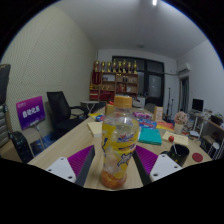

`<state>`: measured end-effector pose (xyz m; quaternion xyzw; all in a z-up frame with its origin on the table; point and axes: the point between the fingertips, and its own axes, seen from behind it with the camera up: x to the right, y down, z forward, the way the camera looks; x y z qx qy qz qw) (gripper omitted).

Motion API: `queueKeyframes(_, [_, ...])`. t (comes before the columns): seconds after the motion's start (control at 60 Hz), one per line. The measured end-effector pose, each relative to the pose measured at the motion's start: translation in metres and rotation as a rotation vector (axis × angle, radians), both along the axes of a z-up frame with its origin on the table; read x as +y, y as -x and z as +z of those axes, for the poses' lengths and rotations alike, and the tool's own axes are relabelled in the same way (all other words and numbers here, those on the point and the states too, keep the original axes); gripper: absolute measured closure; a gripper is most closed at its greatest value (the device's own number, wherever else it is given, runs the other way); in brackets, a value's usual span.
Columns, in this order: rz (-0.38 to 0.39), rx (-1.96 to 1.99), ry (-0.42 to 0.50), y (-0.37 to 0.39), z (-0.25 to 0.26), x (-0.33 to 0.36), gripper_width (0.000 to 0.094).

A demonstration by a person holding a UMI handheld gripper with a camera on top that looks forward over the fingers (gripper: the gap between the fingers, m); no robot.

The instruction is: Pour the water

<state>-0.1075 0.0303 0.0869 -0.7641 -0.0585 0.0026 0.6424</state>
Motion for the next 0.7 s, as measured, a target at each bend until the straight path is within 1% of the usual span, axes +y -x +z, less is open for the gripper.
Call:
queueKeyframes(0.083, [-0.043, -0.029, 0.009, -0.004, -0.004, 0.011, 0.0436])
queueKeyframes(0.167, [-0.070, 0.024, 0.017, -0.010, -0.006, 0.009, 0.0439])
queueKeyframes(0.217, [-0.066, 0.016, 0.007, -0.009, -0.006, 0.009, 0.0438])
queueKeyframes(0.25, [-0.060, 0.011, -0.001, -0.008, -0.005, 0.010, 0.0466])
queueKeyframes(0.283, [-0.056, 0.014, 0.000, -0.007, -0.005, 0.011, 0.0463])
queueKeyframes(0.3, [-0.060, 0.012, 0.002, -0.005, -0.006, 0.013, 0.0486])
queueKeyframes(0.333, [-0.052, 0.015, 0.011, -0.008, -0.006, 0.014, 0.0485])
queueKeyframes(0.35, [-0.044, 0.012, 0.015, -0.009, -0.007, 0.015, 0.0514])
queueKeyframes(0.367, [-0.038, 0.010, 0.023, -0.008, -0.007, 0.015, 0.0510])
queueKeyframes(0.4, [-0.020, 0.007, 0.044, -0.004, -0.008, 0.017, 0.0549])
queueKeyframes(0.417, [-0.009, 0.013, 0.056, -0.002, -0.008, 0.018, 0.0545])
queueKeyframes(0.433, [0.005, 0.025, 0.068, 0.002, -0.007, 0.018, 0.0577])
queueKeyframes(0.45, [0.010, 0.047, 0.080, 0.010, -0.004, 0.018, 0.0577])
queueKeyframes(0.5, [0.034, 0.153, 0.090, 0.010, 0.008, 0.021, 0.0579])
queueKeyframes(0.567, [0.021, 0.359, 0.084, 0.000, 0.039, 0.025, 0.0578])
queueKeyframes(0.617, [-0.028, 0.578, 0.076, -0.013, 0.065, 0.025, 0.0578])
queueKeyframes(0.633, [-0.021, 0.660, 0.072, -0.030, 0.061, 0.031, 0.0580])
queueKeyframes(0.683, [-0.052, 0.928, 0.083, -0.054, 0.074, 0.031, 0.0580])
queueKeyframes(0.7, [-0.082, 1.024, 0.087, -0.053, 0.087, 0.025, 0.0580])
